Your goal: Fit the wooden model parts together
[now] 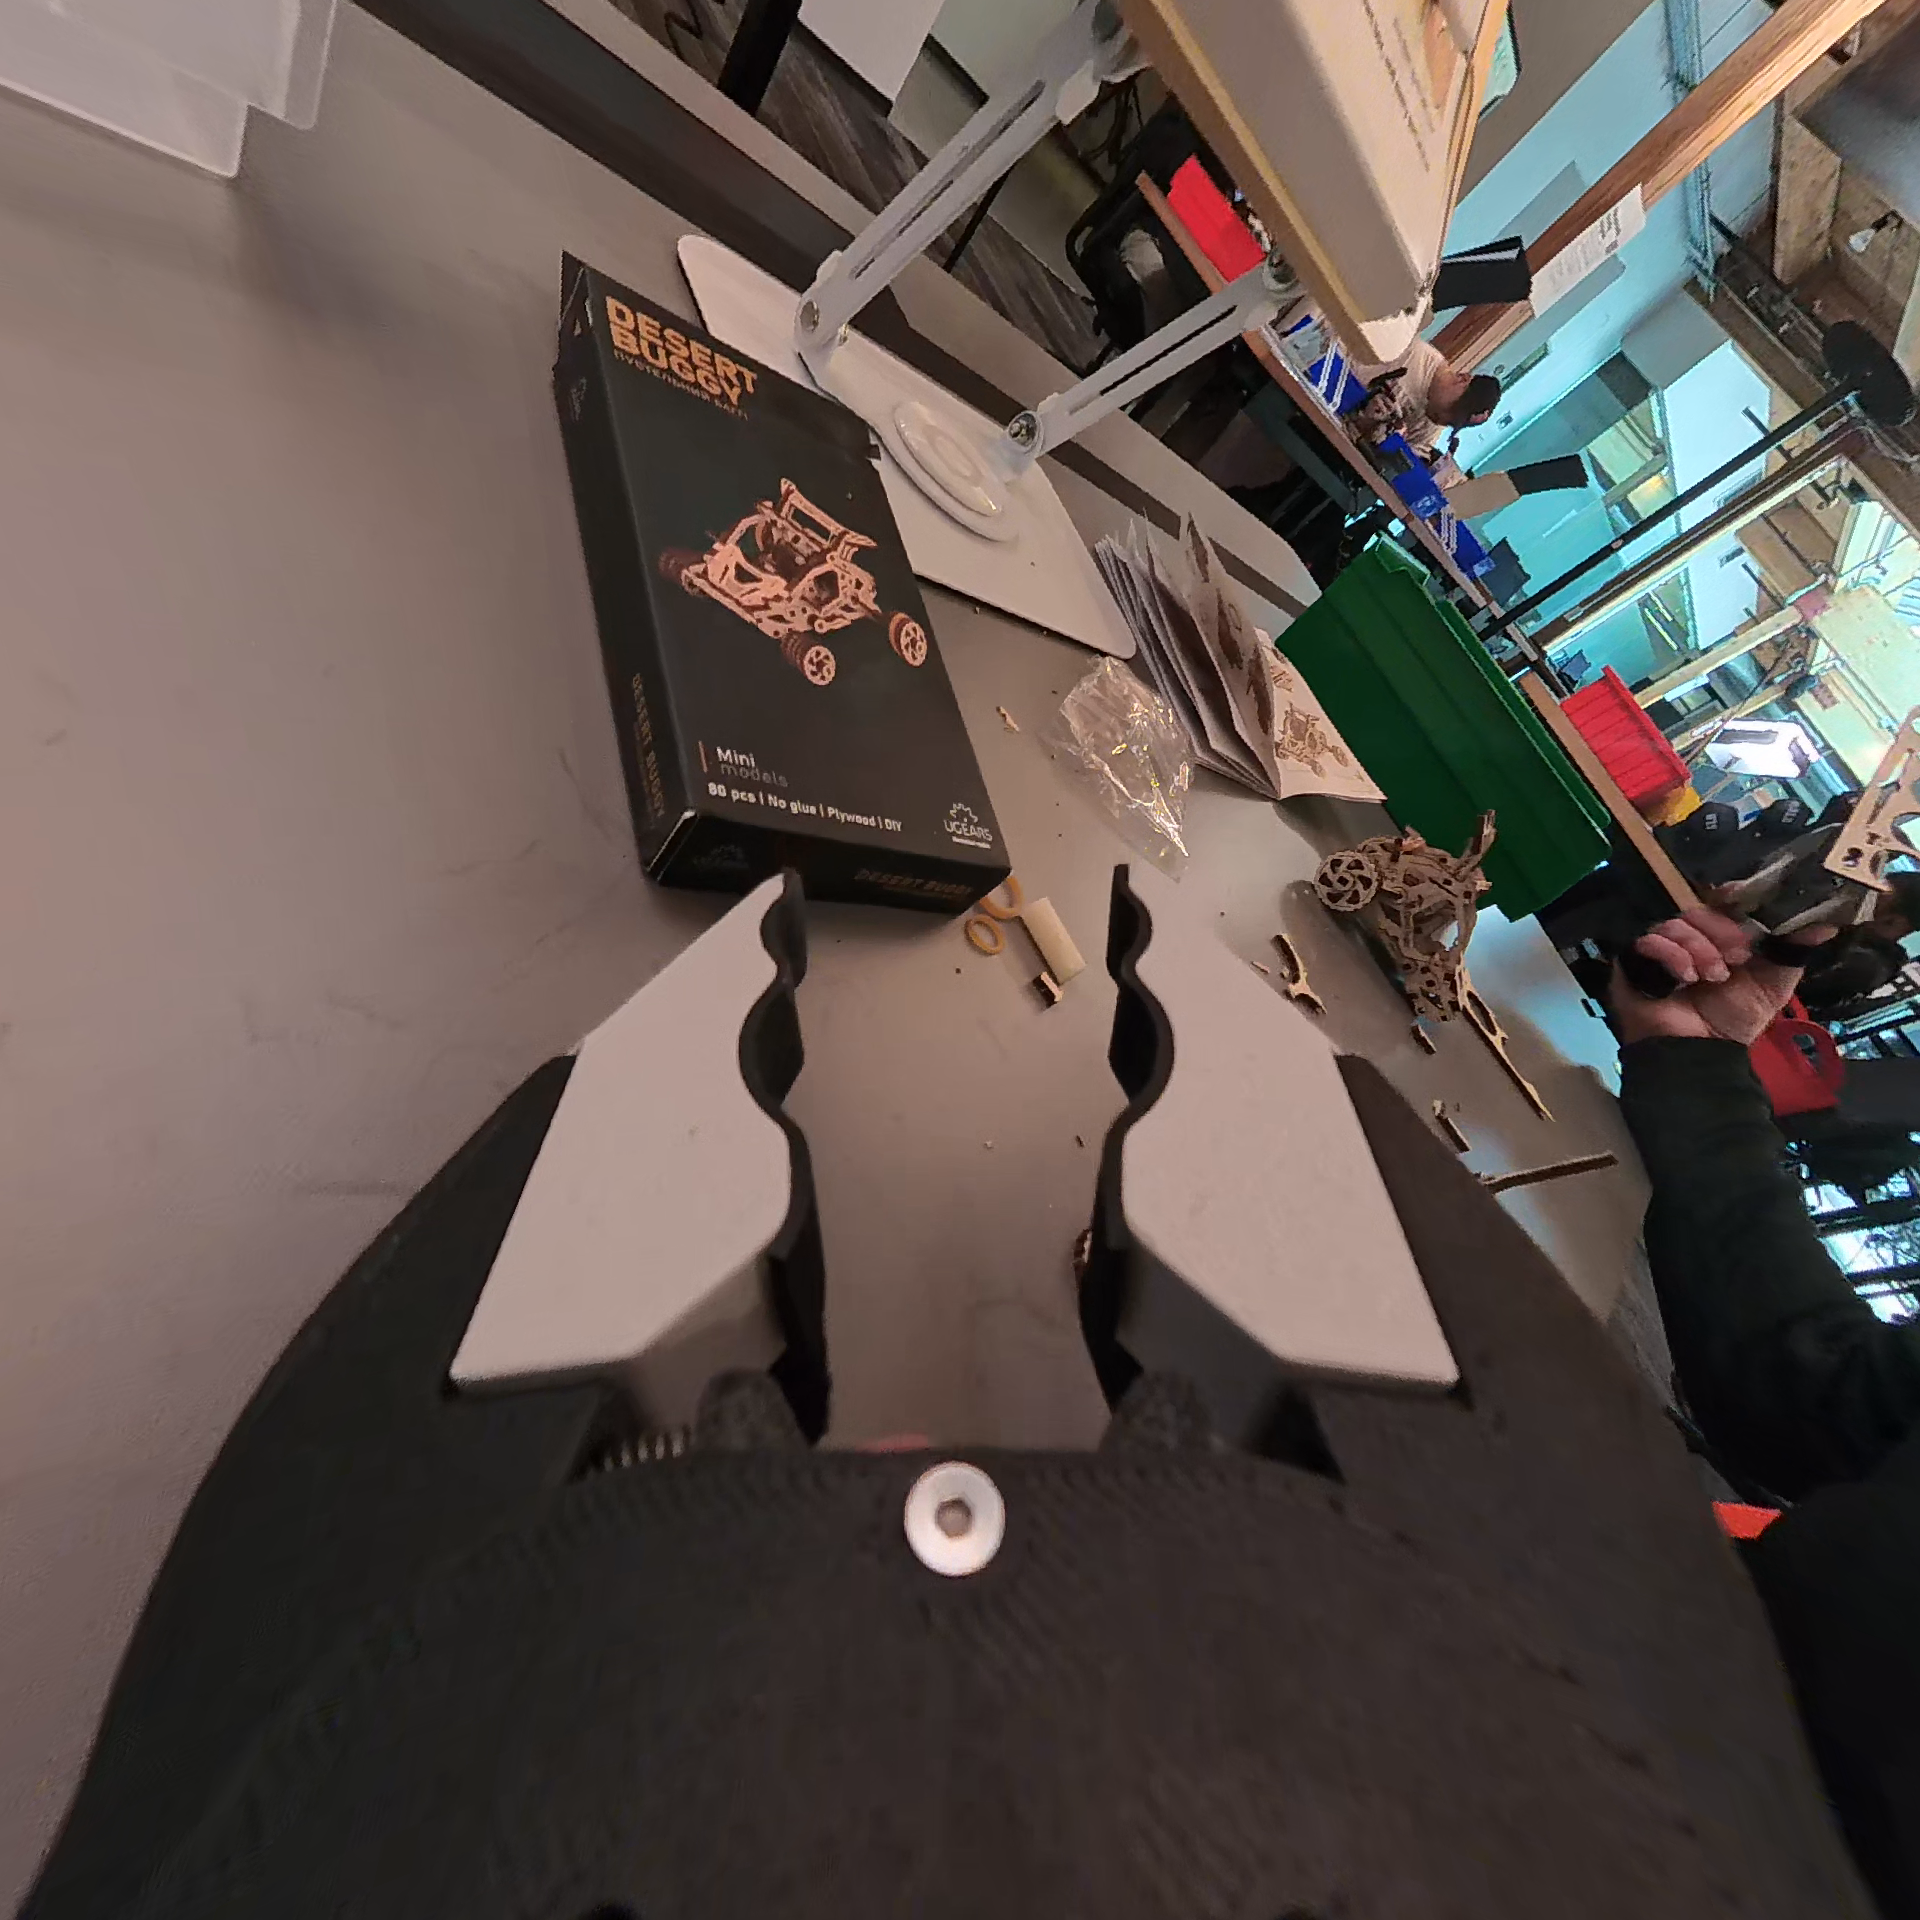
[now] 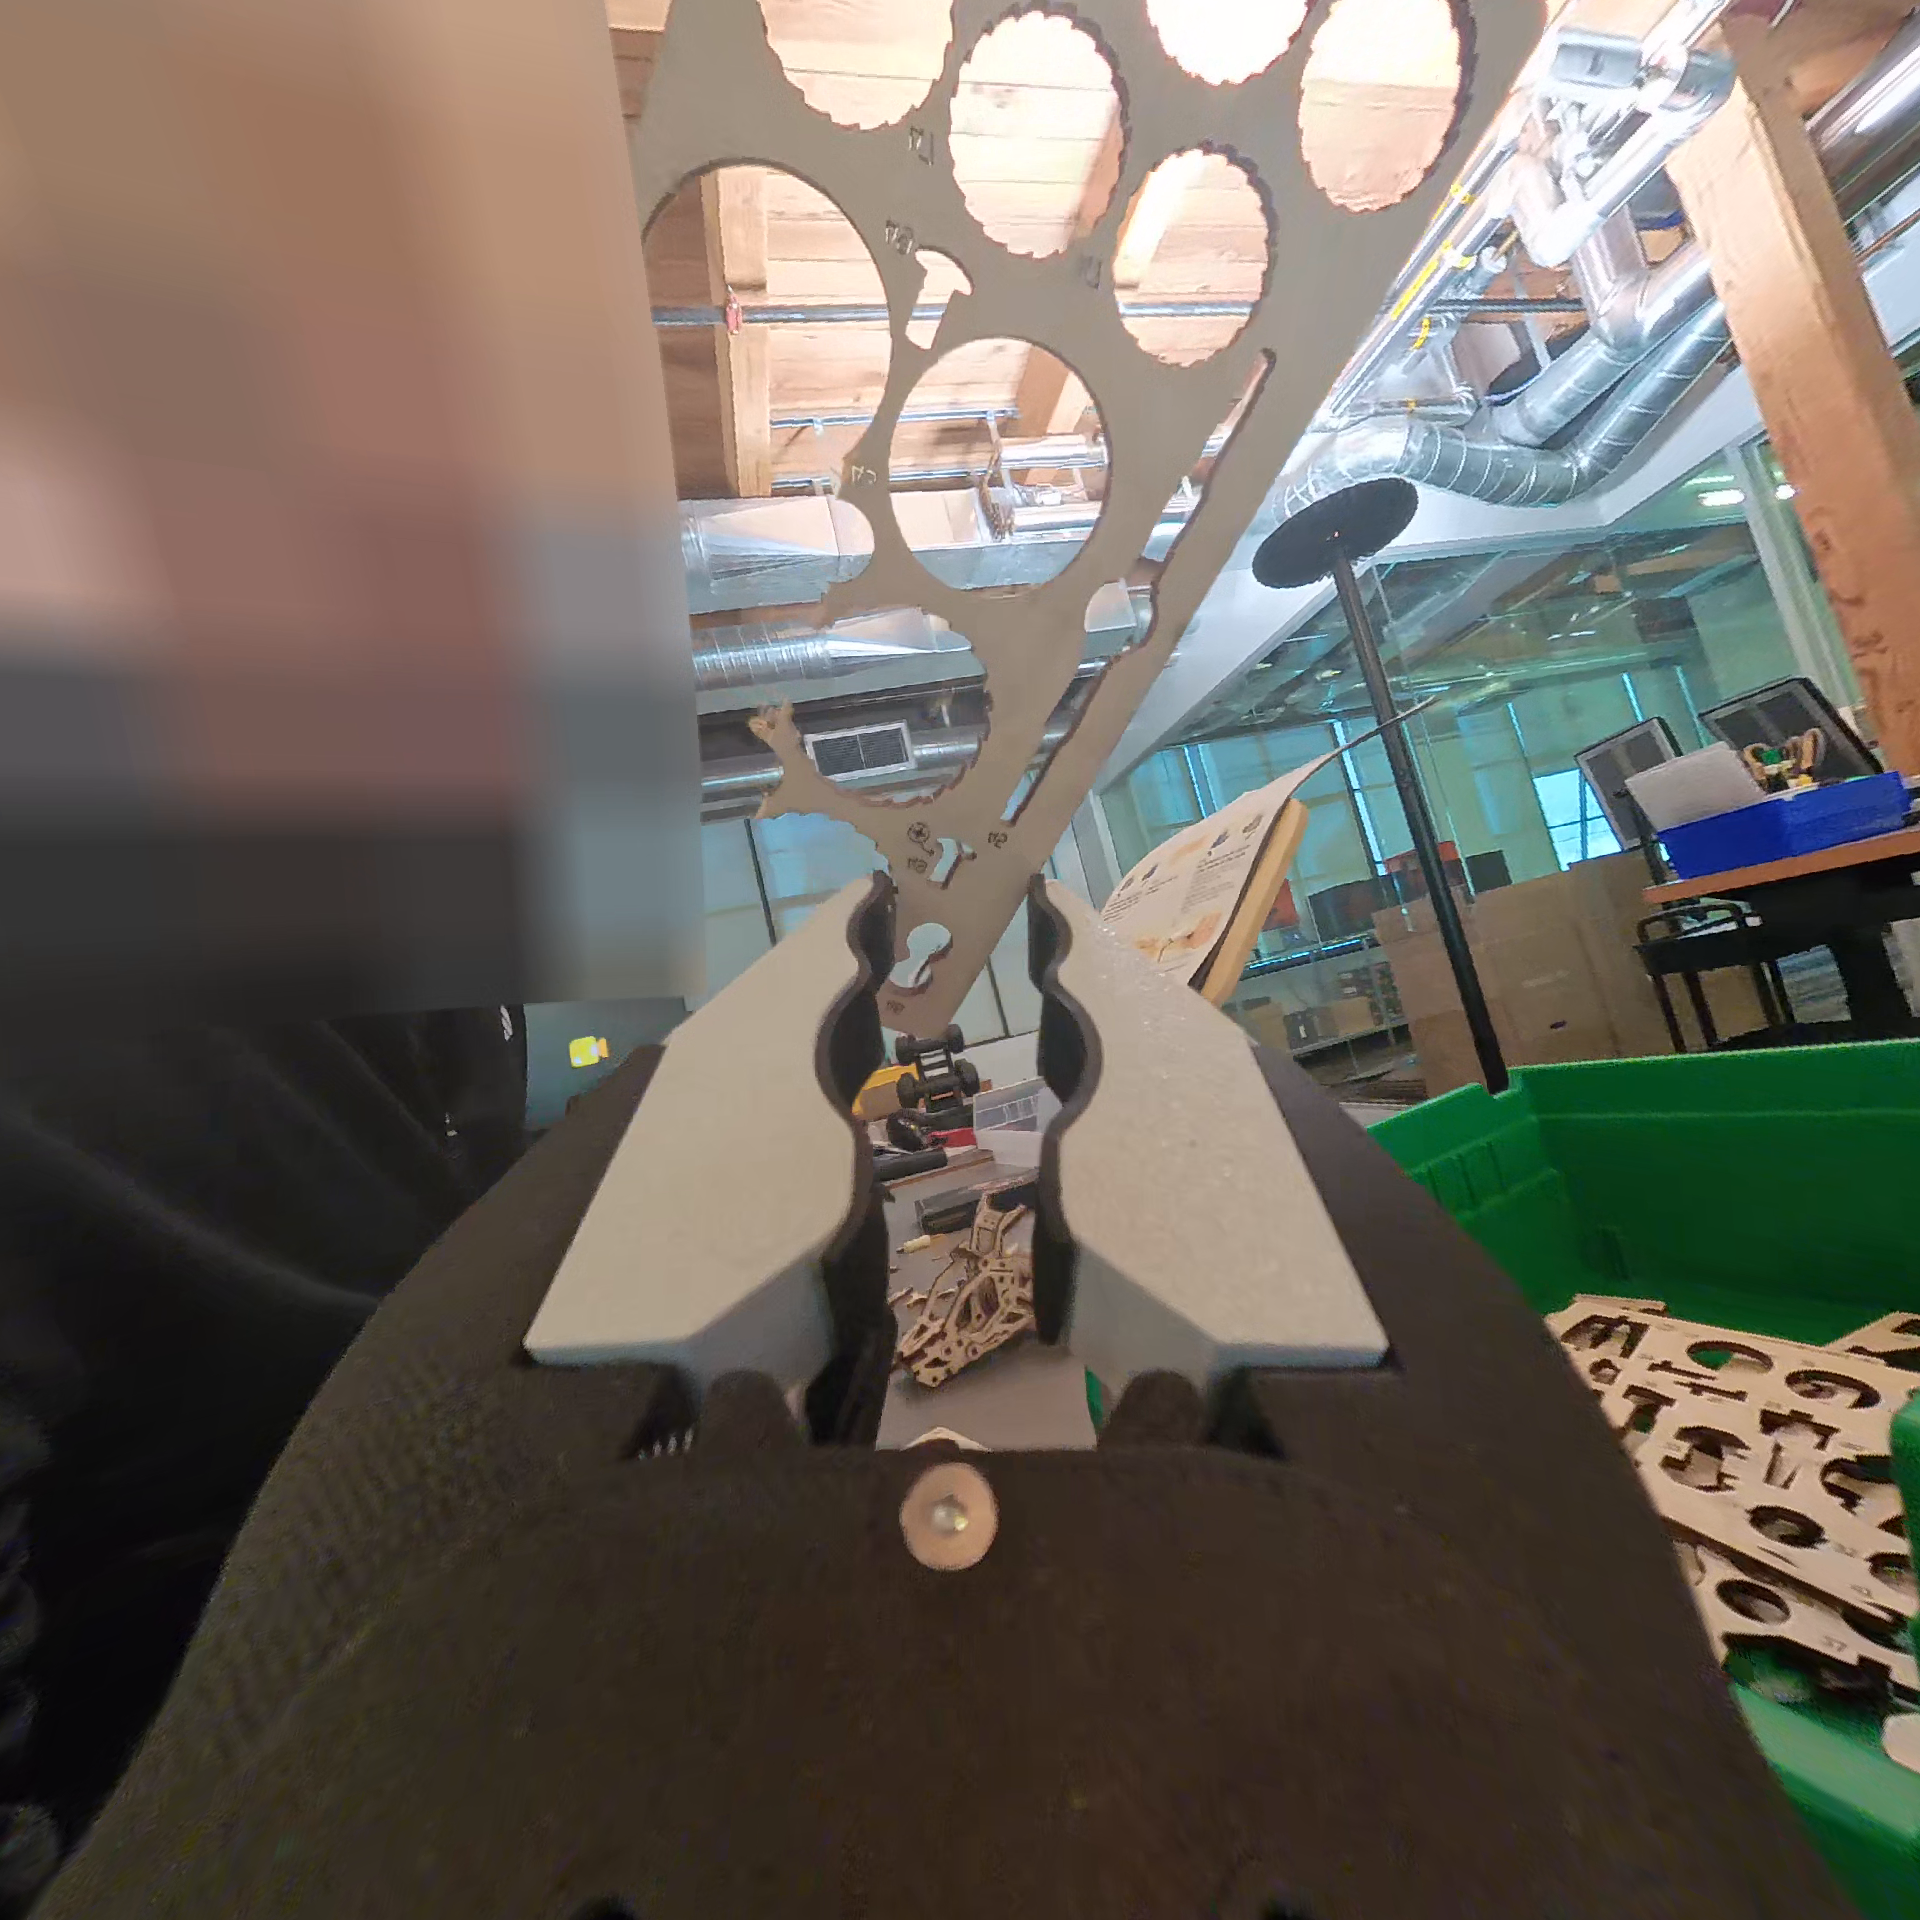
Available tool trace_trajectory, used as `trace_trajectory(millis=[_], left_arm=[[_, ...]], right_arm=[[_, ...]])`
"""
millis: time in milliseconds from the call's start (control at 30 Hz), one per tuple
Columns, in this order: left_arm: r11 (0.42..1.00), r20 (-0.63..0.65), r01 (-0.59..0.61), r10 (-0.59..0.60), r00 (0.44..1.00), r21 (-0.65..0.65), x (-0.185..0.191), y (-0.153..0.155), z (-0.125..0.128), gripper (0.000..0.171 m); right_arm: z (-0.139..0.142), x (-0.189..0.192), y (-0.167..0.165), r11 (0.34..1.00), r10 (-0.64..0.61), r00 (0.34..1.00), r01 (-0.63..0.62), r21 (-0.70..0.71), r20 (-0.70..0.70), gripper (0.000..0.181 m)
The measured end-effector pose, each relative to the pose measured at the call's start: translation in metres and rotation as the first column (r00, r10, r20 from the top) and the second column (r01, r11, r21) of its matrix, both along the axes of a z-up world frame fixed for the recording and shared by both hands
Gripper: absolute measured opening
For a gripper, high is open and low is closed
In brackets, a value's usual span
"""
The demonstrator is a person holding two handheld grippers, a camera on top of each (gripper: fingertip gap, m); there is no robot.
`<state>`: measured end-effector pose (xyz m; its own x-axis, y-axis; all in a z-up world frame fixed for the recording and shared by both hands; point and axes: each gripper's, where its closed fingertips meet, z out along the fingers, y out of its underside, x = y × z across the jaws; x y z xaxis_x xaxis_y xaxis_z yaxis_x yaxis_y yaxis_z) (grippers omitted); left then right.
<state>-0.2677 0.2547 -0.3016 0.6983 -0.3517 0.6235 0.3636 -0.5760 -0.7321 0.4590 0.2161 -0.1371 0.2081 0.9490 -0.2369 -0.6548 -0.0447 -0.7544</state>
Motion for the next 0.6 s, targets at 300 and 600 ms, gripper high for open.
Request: trace_trajectory(millis=[300,600], left_arm=[[0.999,0.001,0.031,-0.031,1.000,-0.031,0.004,0.000,-0.004,0.059],[0.998,-0.004,0.032,-0.033,0.999,-0.050,0.005,0.001,-0.007,0.059]], right_arm=[[-0.001,0.003,0.004,0.997,-0.074,0.997,0.075,-0.025,0.027,0.022],[-0.009,0.000,0.014,0.987,-0.129,0.987,0.137,-0.079,0.090,0.023]])
